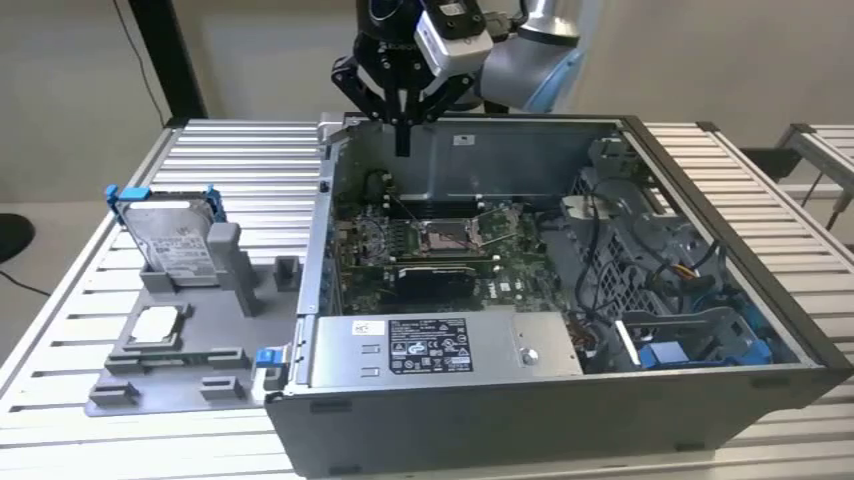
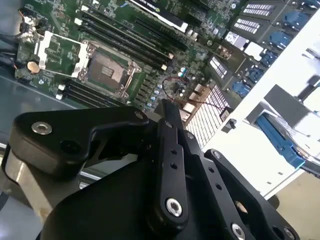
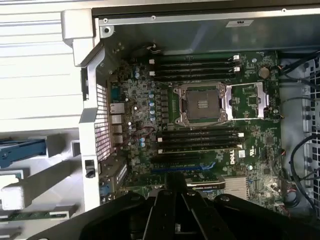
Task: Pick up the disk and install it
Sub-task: 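Reach for the disk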
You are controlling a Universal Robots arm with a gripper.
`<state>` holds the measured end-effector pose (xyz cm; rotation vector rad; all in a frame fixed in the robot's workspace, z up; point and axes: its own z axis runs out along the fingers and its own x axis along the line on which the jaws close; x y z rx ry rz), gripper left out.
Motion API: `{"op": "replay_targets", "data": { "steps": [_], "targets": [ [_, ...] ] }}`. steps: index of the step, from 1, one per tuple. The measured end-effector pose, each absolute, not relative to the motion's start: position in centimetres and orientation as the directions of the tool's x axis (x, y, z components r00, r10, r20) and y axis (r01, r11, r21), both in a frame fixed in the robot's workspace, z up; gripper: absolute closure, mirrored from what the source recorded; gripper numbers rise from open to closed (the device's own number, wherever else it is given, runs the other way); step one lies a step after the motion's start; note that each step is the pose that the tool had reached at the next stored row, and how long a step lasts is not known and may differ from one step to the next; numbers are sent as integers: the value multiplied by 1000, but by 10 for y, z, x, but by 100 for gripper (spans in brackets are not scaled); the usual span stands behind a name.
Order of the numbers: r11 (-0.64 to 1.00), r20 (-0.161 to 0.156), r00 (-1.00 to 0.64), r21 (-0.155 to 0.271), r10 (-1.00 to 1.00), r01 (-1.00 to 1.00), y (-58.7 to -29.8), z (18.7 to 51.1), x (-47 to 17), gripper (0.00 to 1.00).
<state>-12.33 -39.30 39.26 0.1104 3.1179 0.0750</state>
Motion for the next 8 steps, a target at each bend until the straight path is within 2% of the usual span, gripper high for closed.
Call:
{"op": "replay_targets", "data": {
  "steps": [8],
  "targets": [
    [996,-19,-997,49,71,70,-367,392,-141,100]
  ]
}}
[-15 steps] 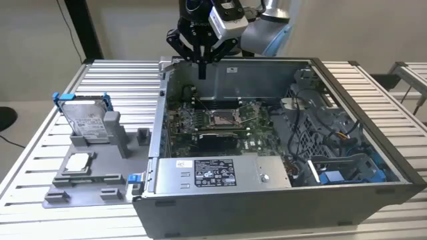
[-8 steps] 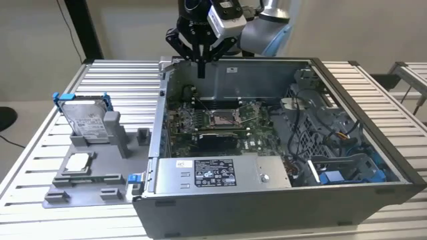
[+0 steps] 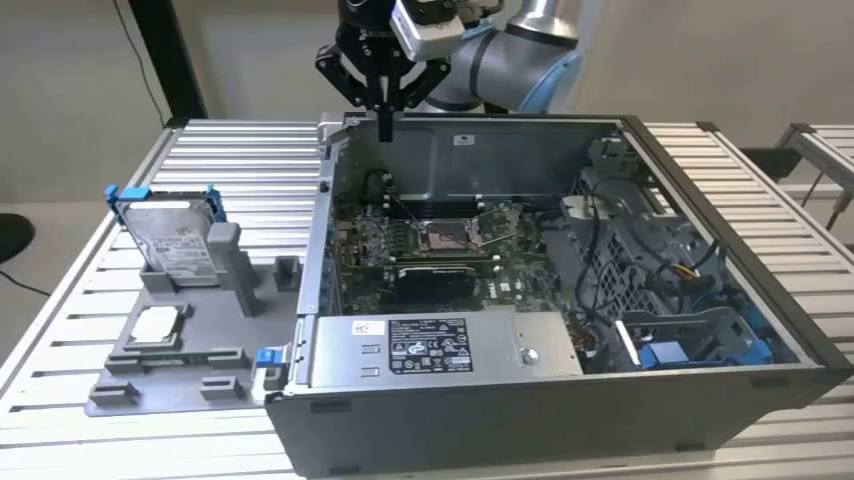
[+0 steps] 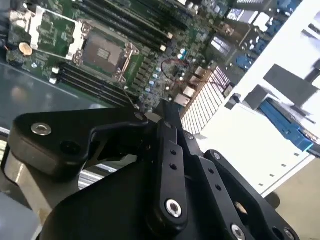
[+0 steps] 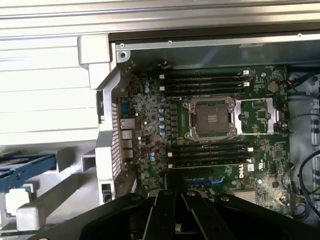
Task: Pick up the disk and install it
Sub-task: 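Reach for the disk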
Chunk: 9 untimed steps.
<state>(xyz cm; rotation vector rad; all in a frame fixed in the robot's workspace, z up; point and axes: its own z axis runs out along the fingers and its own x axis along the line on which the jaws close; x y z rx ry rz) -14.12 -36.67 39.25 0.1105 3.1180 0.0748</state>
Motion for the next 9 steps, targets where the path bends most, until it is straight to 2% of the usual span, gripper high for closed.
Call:
{"op": "replay_targets", "data": {
  "steps": [9],
  "targets": [
    [996,-19,-997,49,71,70,-365,392,-169,100]
  ]
}}
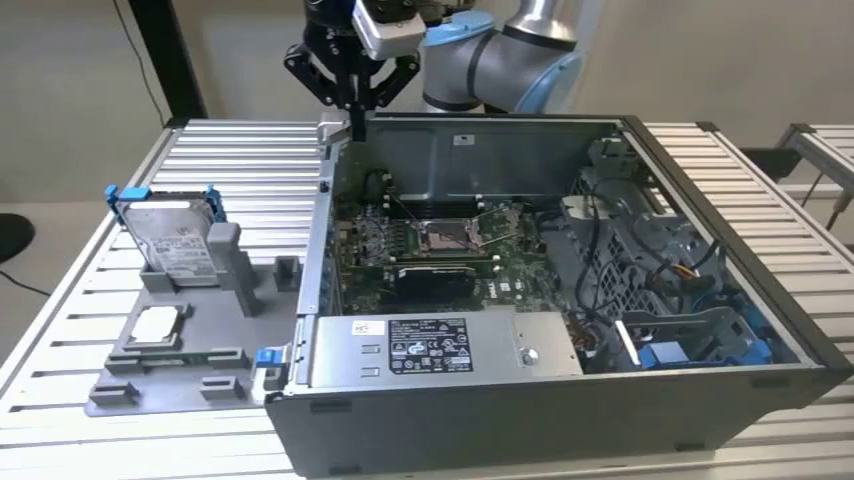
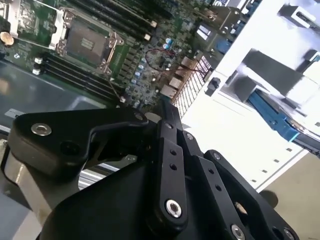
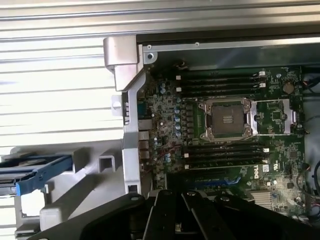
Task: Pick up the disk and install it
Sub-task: 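Reach for the disk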
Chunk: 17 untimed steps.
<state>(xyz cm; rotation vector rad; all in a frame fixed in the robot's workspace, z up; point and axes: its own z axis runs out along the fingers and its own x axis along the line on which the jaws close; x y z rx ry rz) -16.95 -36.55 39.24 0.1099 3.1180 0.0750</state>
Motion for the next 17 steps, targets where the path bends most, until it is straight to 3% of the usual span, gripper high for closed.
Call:
{"op": "replay_targets", "data": {
  "steps": [17],
  "targets": [
    [996,-19,-997,49,71,70,-369,392,-198,100]
  ]
}}
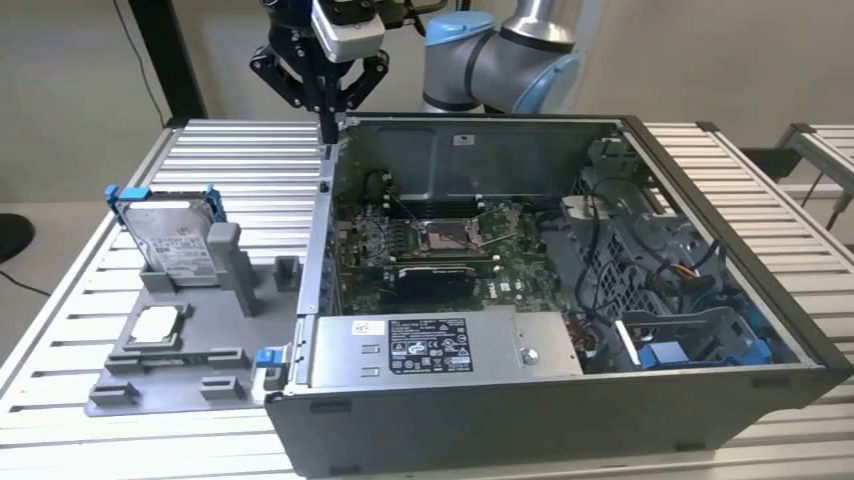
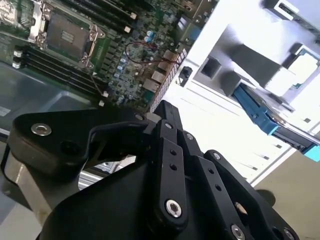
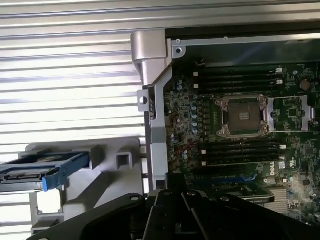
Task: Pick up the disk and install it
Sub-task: 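Reach for the disk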
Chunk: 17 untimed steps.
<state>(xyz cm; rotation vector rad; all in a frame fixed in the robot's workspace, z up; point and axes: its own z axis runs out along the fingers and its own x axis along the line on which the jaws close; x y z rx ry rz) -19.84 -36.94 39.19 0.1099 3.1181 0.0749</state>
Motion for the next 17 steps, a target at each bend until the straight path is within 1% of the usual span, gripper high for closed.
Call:
{"op": "replay_targets", "data": {
  "steps": [17],
  "targets": [
    [996,-19,-997,49,71,70,-371,391,-215,100]
  ]
}}
